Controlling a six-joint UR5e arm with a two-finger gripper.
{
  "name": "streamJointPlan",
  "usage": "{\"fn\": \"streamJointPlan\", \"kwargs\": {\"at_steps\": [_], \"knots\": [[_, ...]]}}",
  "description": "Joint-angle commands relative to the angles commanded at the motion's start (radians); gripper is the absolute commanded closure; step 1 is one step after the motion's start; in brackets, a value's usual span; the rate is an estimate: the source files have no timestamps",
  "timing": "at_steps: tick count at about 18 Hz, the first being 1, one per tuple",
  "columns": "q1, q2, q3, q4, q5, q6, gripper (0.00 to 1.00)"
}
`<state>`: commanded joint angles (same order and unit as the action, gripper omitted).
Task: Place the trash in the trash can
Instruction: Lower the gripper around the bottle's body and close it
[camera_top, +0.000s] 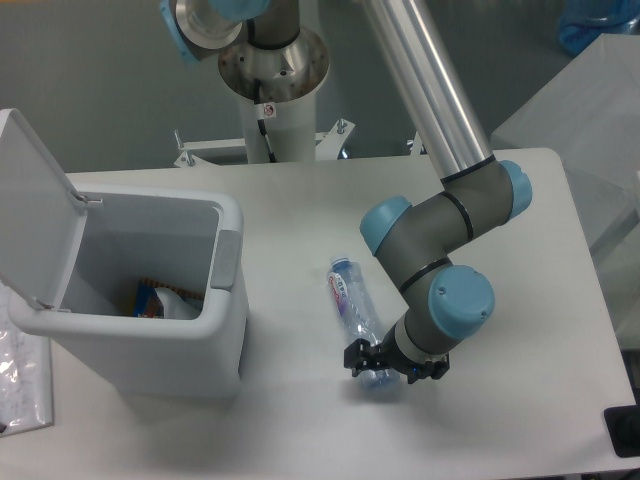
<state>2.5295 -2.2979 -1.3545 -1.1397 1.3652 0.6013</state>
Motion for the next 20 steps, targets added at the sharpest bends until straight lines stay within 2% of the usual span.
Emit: {"fn": "streamJointPlan", "kwargs": {"at_steps": [1,7,11,20], "knots": [[0.000,-0.003,0.002,0.000,0.002,0.000,0.01],[0.000,-0.002,0.003,-0.002,-0.002,0.000,0.34],[0.000,0.000,0.006,-0.002,0.000,-0.005,0.40],[0.000,0.006,0.005,-0.003,-0.002,-0.006,0.49]]}}
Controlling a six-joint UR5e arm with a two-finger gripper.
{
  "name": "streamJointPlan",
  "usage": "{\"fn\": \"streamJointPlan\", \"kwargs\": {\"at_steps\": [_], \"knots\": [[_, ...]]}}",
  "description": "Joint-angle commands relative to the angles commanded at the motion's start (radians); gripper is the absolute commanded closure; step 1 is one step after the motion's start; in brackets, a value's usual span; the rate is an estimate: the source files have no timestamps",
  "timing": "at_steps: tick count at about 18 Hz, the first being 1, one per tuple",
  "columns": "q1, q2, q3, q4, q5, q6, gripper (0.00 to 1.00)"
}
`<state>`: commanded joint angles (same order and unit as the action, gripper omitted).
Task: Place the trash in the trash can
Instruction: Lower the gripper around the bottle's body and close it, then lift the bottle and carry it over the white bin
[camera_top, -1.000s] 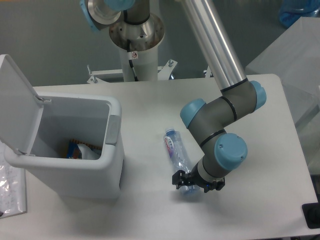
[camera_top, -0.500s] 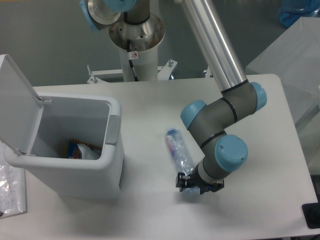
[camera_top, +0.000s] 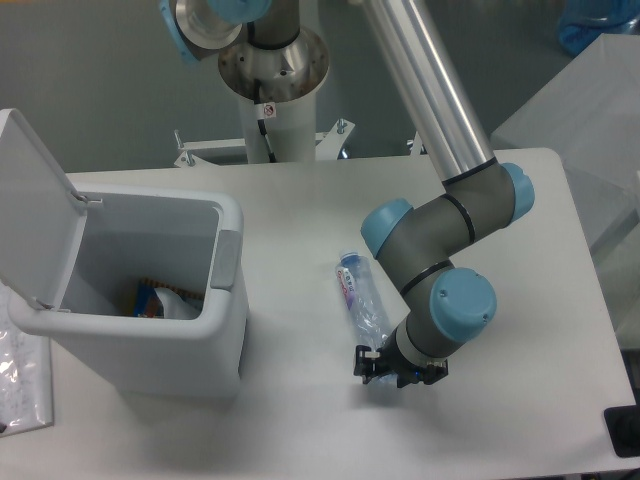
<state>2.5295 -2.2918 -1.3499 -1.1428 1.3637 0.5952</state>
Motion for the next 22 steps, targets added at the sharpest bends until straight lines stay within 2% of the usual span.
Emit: {"fn": "streamJointPlan", "kwargs": {"at_steps": [3,8,12,16,18,22], "knots": [[-0.002,0.009,0.000,-0.002,-0.002,0.000,0.49],[0.008,0.090,0.015,0.002,-0.034,0.011,0.49],[0.011,0.146,0.098,0.006,-0.161,0.012,0.51],[0.014,0.175,0.175,0.017,-0.253,0.020,0.51],[0.021,0.192,0.190,0.053,-0.311,0.032,0.51],[0.049,0.256,0.190,0.165,-0.475,0.031,0.51]]}}
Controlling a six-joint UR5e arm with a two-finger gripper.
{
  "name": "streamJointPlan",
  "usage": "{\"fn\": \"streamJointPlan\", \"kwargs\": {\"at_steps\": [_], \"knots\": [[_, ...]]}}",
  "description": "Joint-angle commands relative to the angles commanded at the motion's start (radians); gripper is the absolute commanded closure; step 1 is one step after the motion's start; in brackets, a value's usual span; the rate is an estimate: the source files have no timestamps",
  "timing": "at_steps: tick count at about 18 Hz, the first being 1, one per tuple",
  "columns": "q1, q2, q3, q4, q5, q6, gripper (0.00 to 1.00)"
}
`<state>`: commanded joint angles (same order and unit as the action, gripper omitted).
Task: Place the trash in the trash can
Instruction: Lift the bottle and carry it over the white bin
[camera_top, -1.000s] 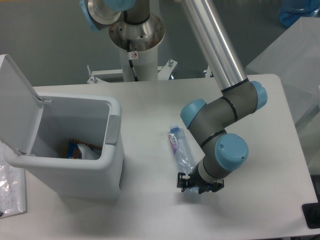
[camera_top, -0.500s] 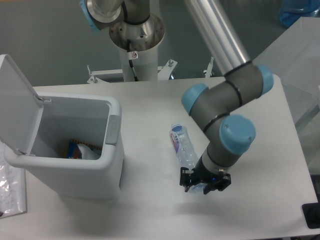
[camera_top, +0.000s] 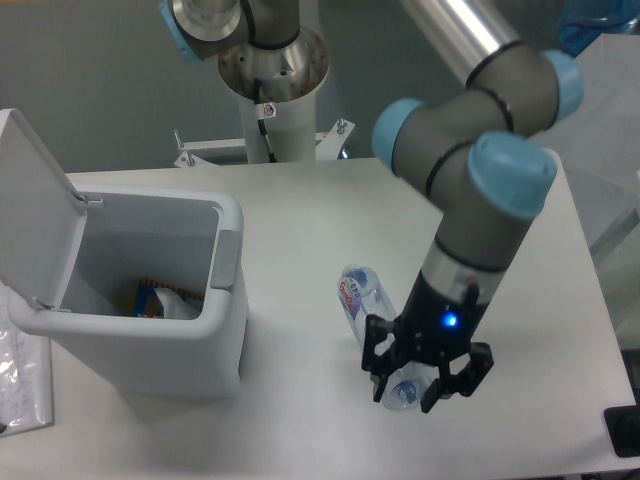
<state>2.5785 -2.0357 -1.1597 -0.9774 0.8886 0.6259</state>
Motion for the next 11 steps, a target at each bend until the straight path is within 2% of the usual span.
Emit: {"fn": "streamJointPlan", "kwargs": {"at_steps": [4,11], "knots": [[0.009,0.069,0.000,0.031,-0.132,0.000,0.52],[0.012,0.129,0.023,0.078,-0.296,-0.006,0.52]]}}
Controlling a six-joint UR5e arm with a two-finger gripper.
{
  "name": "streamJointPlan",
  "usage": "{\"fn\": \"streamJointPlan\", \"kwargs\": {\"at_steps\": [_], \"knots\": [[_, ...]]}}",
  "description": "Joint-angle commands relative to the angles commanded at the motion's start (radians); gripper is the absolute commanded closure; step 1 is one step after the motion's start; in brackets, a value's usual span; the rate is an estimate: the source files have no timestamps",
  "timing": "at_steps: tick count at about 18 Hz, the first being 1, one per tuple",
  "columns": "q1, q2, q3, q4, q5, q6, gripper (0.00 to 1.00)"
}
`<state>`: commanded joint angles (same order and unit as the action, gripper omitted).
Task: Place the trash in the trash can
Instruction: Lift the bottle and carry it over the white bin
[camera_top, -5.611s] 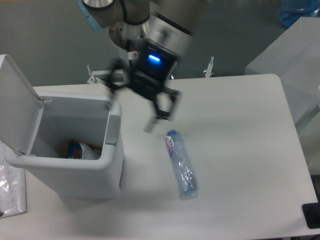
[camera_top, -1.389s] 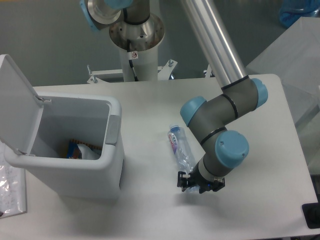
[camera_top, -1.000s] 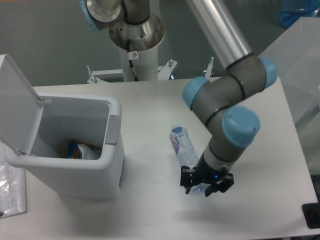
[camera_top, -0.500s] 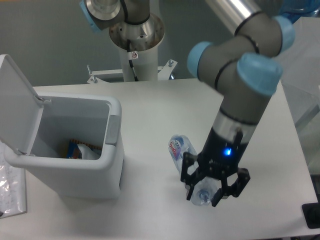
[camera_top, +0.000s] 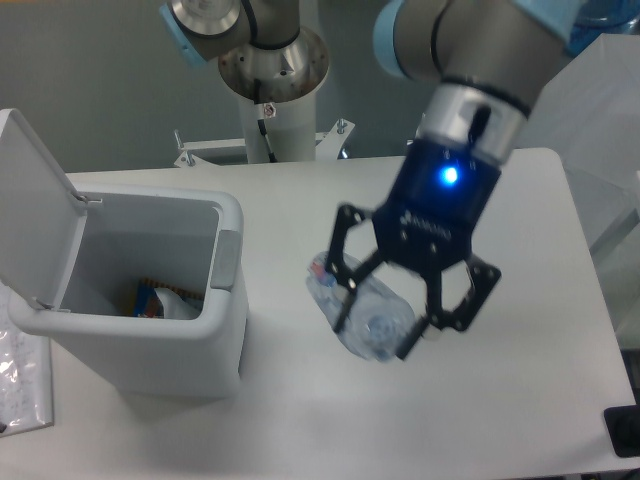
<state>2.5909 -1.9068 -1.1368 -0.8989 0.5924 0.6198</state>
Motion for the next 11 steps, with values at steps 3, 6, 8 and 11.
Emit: {"fn": "streamJointPlan", "kwargs": {"at_steps": [3,6,8,11], "knots": [[-0.008,0.015,0.005,0.000,-0.084,-0.005,0.52],[-0.040,0.048,-0.018,0.000,-0.121,-0.006,0.52],[-0.070,0.067,-0.050,0.000,-0.121,-0.006,0.52],[-0.119,0.091,-0.106,0.012,-0.118,0.005,0.52]]}}
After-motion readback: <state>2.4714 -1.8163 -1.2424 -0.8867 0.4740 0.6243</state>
